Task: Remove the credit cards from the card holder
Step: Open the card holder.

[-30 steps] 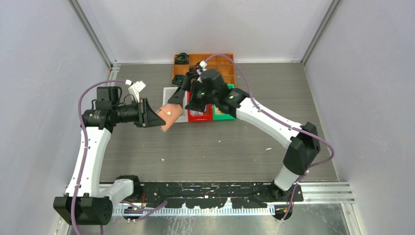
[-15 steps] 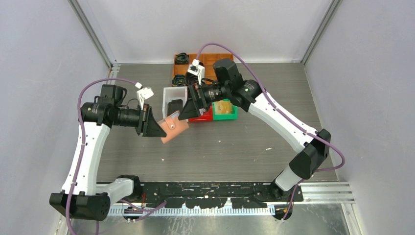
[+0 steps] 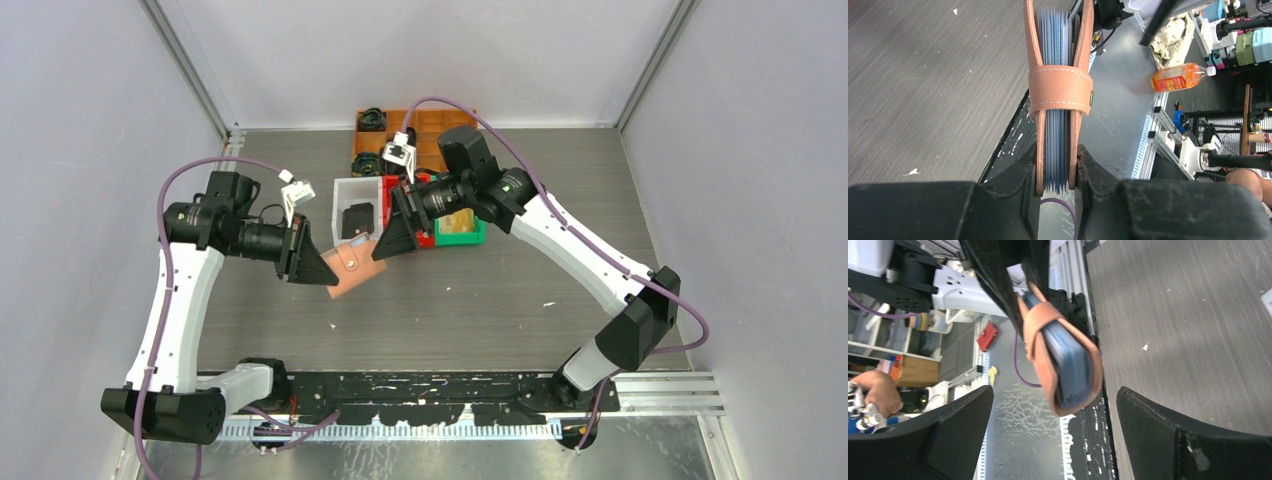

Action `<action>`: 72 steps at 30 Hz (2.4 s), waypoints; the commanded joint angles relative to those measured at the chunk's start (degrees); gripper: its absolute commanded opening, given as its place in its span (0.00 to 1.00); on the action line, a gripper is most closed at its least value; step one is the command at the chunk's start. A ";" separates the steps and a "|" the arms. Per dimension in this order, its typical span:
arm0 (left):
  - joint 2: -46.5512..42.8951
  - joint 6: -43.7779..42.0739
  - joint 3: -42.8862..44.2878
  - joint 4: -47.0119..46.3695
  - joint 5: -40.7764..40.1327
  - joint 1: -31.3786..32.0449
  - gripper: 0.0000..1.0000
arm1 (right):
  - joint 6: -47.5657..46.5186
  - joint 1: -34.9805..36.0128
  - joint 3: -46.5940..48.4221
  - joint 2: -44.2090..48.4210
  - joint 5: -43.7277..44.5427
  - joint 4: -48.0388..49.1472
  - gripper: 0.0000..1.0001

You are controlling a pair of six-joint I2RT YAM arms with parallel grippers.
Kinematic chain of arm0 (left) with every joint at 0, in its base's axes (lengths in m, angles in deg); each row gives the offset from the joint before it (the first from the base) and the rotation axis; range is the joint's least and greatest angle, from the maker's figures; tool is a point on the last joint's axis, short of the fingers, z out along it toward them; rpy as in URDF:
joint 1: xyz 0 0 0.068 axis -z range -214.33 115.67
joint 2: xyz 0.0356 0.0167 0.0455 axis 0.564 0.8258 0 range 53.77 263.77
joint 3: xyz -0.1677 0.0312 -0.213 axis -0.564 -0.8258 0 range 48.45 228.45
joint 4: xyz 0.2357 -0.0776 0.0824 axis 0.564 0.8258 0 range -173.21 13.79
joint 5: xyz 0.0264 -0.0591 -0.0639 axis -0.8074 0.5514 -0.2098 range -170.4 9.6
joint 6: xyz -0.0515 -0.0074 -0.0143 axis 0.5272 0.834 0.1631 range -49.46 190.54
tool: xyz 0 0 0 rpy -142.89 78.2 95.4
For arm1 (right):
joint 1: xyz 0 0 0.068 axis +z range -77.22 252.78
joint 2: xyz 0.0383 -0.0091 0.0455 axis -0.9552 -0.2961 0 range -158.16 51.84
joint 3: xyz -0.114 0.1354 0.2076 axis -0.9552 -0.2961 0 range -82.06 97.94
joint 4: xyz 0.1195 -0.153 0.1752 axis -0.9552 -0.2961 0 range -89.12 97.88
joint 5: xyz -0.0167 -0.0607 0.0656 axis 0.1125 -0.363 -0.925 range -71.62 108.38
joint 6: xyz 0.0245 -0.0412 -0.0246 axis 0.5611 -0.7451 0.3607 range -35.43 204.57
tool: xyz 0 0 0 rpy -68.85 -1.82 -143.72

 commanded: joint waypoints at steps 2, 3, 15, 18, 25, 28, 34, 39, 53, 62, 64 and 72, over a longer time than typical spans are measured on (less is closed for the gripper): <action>-1.06 -1.28 2.72 2.07 5.18 0.97 0.00 | -5.49 0.19 5.61 -1.40 4.35 -5.90 0.99; -1.21 -1.29 2.78 2.16 5.20 1.05 0.00 | -5.38 0.40 6.04 -1.58 3.96 -5.50 1.00; -0.07 -4.69 4.69 6.91 7.13 1.51 0.00 | -0.57 5.00 3.52 -1.95 -3.90 4.31 0.81; 0.27 -6.04 4.85 8.31 7.29 1.51 0.00 | 1.06 5.13 2.11 -1.01 -3.12 6.33 0.61; -1.16 3.47 2.27 -1.89 1.13 1.51 0.67 | 5.36 5.26 -1.38 2.61 0.09 12.11 0.01; -4.28 13.38 -0.80 -11.56 -2.52 1.53 0.99 | 11.96 5.18 -7.05 6.21 5.68 23.04 0.01; -8.73 27.98 -6.84 -26.80 -5.50 1.32 1.00 | 29.27 5.15 -14.89 8.70 24.90 38.08 0.01; -7.05 31.58 -5.25 -27.82 0.22 -0.16 1.00 | 39.64 5.26 -21.79 10.93 28.47 51.97 0.01; -11.89 49.40 -9.12 -44.24 1.12 -0.95 0.98 | 44.49 8.74 -30.95 16.55 41.49 59.25 0.01; -10.91 57.52 -7.83 -47.75 -0.17 -1.81 0.92 | 45.16 12.94 -32.55 16.60 51.08 62.15 0.01; -11.46 59.58 -8.16 -48.92 0.41 -1.97 0.89 | 45.35 13.37 -32.72 16.39 51.97 62.92 0.01; -12.99 62.33 -9.36 -50.37 2.41 -2.37 0.69 | 45.86 14.14 -34.60 16.97 56.27 65.08 0.01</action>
